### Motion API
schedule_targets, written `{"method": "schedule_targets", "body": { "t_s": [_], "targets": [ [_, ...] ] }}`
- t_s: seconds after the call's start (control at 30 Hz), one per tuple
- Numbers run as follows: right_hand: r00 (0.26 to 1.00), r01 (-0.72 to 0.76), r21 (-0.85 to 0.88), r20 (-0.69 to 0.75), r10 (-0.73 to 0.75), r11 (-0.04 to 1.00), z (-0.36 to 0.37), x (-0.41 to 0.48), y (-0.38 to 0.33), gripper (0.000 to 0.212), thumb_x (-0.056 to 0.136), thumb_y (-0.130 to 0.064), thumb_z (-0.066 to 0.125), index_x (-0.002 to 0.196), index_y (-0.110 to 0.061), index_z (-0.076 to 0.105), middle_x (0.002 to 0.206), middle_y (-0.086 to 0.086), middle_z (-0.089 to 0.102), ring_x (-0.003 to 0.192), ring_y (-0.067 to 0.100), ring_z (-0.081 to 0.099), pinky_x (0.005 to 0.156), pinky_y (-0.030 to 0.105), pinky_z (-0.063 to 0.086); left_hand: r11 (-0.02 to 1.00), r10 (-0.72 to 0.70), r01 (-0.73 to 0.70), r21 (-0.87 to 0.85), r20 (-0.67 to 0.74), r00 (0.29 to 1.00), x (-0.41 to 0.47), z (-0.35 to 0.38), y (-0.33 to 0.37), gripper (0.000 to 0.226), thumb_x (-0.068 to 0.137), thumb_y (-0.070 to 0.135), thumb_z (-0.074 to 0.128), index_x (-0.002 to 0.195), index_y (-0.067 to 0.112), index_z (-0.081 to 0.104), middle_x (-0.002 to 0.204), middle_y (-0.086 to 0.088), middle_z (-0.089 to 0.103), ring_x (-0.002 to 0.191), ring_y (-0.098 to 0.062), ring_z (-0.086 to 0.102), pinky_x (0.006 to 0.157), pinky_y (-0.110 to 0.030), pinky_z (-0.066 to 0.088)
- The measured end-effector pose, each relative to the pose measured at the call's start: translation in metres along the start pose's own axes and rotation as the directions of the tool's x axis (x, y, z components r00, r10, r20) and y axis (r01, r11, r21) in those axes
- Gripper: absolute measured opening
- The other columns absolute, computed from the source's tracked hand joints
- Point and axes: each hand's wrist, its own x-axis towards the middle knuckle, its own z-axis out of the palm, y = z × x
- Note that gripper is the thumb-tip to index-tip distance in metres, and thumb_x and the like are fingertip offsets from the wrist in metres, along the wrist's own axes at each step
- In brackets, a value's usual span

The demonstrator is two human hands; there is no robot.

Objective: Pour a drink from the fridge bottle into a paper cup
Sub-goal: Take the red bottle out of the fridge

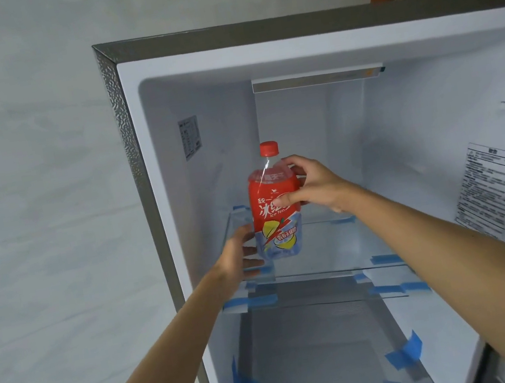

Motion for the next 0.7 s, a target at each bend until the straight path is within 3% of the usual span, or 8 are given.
{"method": "schedule_targets", "body": {
  "t_s": [0.1, 0.27, 0.37, 0.57, 0.7],
  "targets": [
    [1.000, 0.005, 0.012, -0.018, -0.004, 1.000, -0.003, -0.007, -0.010, 0.071, 0.068, -0.011, 0.088, 0.128, -0.023, 0.053, 0.120, -0.001, 0.061, 0.106, 0.017, 0.064, 0.077, 0.037, 0.061, 0.976, -0.047, 0.058, -0.210, 0.060, 0.997, -0.008, -0.004, 0.006, 0.056, 0.101, 0.059, 0.031, 0.126, 0.015, 0.055, 0.115, -0.016, 0.066, 0.108, -0.035, 0.064, 0.099, -0.050, 0.048],
    [0.998, 0.011, 0.024, -0.056, -0.009, 1.000, -0.002, -0.024, -0.019, 0.073, 0.066, -0.016, 0.089, 0.128, -0.023, 0.054, 0.120, -0.002, 0.063, 0.108, 0.018, 0.064, 0.081, 0.042, 0.061, 0.917, -0.068, 0.104, -0.385, 0.105, 0.992, -0.023, -0.007, 0.011, 0.068, 0.099, 0.063, 0.031, 0.137, 0.010, 0.049, 0.126, -0.022, 0.061, 0.113, -0.040, 0.062, 0.103, -0.056, 0.045],
    [0.998, 0.011, 0.048, -0.069, -0.008, 0.999, 0.000, -0.036, -0.027, 0.069, 0.067, -0.014, 0.088, 0.126, -0.024, 0.055, 0.119, -0.001, 0.064, 0.107, 0.018, 0.064, 0.077, 0.039, 0.061, 0.864, -0.076, 0.134, -0.486, 0.138, 0.987, -0.030, -0.011, 0.008, 0.072, 0.096, 0.066, 0.032, 0.138, 0.010, 0.047, 0.127, -0.023, 0.060, 0.115, -0.043, 0.060, 0.108, -0.060, 0.041],
    [0.996, 0.013, 0.051, -0.084, -0.009, 0.999, 0.005, -0.058, -0.045, 0.072, 0.063, -0.014, 0.089, 0.127, -0.024, 0.056, 0.121, 0.001, 0.064, 0.109, 0.019, 0.064, 0.079, 0.040, 0.061, 0.808, -0.058, 0.174, -0.564, 0.217, 0.974, -0.046, -0.016, 0.006, 0.069, 0.094, 0.066, 0.036, 0.122, 0.006, 0.056, 0.123, -0.024, 0.062, 0.113, -0.044, 0.062, 0.108, -0.060, 0.040],
    [0.995, 0.000, 0.020, -0.101, 0.002, 1.000, 0.014, -0.073, -0.058, 0.067, 0.068, -0.011, 0.086, 0.126, -0.026, 0.056, 0.122, 0.000, 0.062, 0.109, 0.015, 0.062, 0.074, 0.033, 0.061, 0.778, -0.061, 0.215, -0.591, 0.268, 0.961, -0.061, -0.021, 0.006, 0.073, 0.094, 0.066, 0.037, 0.130, 0.005, 0.051, 0.130, -0.025, 0.058, 0.117, -0.044, 0.060, 0.100, -0.058, 0.046]
  ]
}}
